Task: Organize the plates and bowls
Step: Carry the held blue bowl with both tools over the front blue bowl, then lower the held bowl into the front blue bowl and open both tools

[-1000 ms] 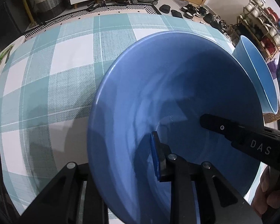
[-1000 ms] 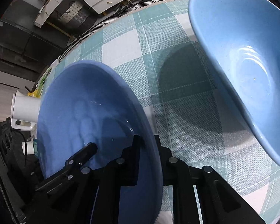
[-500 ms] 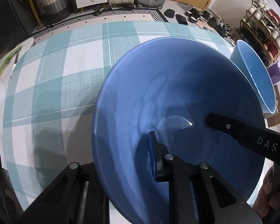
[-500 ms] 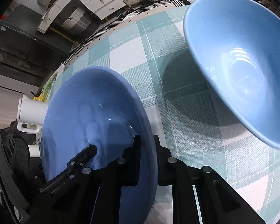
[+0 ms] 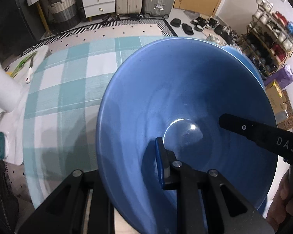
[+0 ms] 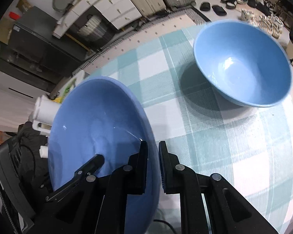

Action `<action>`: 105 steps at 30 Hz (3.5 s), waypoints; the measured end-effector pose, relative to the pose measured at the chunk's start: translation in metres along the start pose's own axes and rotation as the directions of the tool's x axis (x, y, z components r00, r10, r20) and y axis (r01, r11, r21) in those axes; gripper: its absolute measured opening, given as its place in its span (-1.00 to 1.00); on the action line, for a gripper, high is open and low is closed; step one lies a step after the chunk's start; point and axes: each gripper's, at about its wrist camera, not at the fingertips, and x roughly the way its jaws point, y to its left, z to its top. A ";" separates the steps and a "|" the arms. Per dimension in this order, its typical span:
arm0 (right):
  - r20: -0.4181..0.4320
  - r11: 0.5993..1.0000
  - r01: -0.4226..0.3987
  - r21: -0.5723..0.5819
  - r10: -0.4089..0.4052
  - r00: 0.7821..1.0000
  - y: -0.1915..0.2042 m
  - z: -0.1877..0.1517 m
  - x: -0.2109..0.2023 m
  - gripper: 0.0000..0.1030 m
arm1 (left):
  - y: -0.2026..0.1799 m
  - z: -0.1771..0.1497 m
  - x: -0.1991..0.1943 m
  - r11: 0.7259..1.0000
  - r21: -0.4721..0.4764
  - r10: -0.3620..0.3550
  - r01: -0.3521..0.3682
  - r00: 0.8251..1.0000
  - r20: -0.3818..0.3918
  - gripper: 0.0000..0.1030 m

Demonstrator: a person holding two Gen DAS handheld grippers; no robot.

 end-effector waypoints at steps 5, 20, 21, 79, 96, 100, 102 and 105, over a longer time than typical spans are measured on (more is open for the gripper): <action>0.019 1.000 -0.002 -0.023 0.003 1.000 0.015 -0.028 -0.038 -0.77 | 0.002 -0.022 -0.033 1.000 -0.017 -0.006 0.007 0.999 0.033 -0.65; 0.092 0.997 -0.077 -0.017 0.079 0.993 0.015 -0.136 -0.133 -0.77 | -0.014 -0.107 -0.112 0.998 -0.015 -0.054 0.056 0.996 0.078 -0.65; 0.094 0.997 -0.069 -0.022 0.070 0.993 0.014 -0.145 -0.136 -0.77 | -0.017 -0.113 -0.115 0.998 -0.013 -0.058 0.059 0.995 0.080 -0.65; 0.102 0.993 0.115 0.008 -0.116 0.988 -0.128 -0.228 -0.103 -0.77 | -0.148 -0.204 -0.043 0.970 0.236 0.019 -0.051 0.991 0.134 -0.57; 0.154 0.980 0.196 -0.035 -0.189 0.970 -0.121 -0.232 -0.109 -0.72 | -0.167 -0.209 -0.041 0.924 0.330 0.137 -0.195 0.972 0.190 -0.52; 0.174 0.978 0.205 -0.041 -0.195 0.965 -0.123 -0.235 -0.110 -0.72 | -0.171 -0.210 -0.038 0.911 0.348 0.159 -0.221 0.967 0.197 -0.47; 0.181 0.976 0.212 -0.048 -0.200 0.963 -0.123 -0.235 -0.110 -0.72 | -0.173 -0.211 -0.038 0.906 0.355 0.170 -0.232 0.965 0.197 -0.47; 0.188 0.974 0.220 -0.060 -0.206 0.960 -0.122 -0.234 -0.110 -0.72 | -0.173 -0.212 -0.037 0.903 0.359 0.173 -0.234 0.966 0.193 -0.47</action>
